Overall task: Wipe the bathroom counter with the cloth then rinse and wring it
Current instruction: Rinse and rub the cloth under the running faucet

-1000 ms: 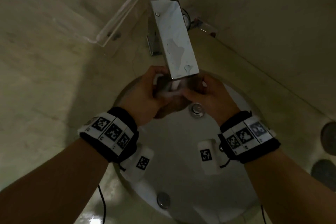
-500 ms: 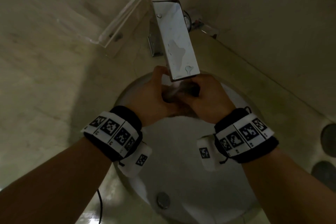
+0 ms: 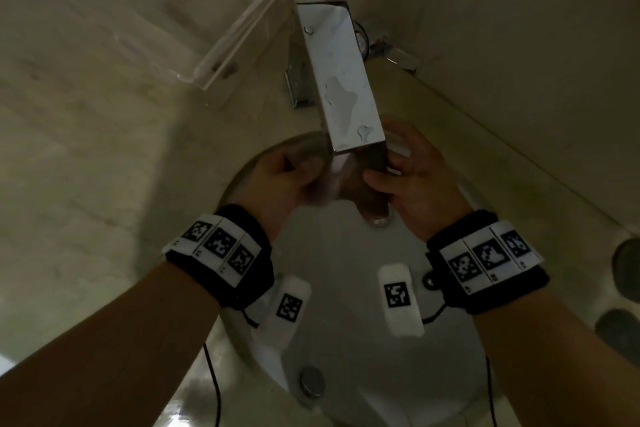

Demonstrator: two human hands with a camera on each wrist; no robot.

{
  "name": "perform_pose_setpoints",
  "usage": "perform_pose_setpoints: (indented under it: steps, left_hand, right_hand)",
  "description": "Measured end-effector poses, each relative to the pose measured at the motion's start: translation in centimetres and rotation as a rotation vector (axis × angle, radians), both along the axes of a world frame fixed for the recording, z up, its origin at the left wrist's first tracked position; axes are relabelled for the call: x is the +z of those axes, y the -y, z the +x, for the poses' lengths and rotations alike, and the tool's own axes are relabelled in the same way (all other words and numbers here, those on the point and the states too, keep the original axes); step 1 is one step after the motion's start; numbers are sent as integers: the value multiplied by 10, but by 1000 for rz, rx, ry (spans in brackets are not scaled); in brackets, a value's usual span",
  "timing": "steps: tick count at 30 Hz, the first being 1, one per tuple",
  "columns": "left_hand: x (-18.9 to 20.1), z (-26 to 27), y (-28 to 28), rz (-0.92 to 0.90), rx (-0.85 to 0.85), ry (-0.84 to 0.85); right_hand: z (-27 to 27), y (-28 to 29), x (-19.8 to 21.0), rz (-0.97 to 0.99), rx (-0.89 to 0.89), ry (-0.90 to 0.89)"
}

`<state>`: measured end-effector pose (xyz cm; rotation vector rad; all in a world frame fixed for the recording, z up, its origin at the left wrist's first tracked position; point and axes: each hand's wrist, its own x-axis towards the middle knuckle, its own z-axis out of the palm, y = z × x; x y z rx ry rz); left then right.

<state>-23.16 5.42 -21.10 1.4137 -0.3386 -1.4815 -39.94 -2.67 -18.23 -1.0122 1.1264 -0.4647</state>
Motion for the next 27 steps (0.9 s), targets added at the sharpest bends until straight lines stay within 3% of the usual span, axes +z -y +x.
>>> perform_pose_setpoints:
  steps: [4, 7, 14, 18, 21, 27]
  left_hand:
    - [6, -6, -4, -13, -22, -28]
    - [7, -1, -7, -61, -108, 71]
    - [6, 2, -6, -41, -376, 561]
    - [10, -1, -6, -54, -409, 815]
    - [8, 2, -7, -88, -452, 963]
    - [16, -4, -1, -6, -437, 898]
  right_hand:
    - [-7, -3, 5, -208, 160, -100]
    - [-9, -5, 7, -322, 262, -204]
    - [1, -8, 8, -614, 431, -495]
    - [9, -8, 1, -760, 441, -580]
    - [8, -4, -4, -782, 407, -604]
    - [7, -6, 6, -575, 312, -440]
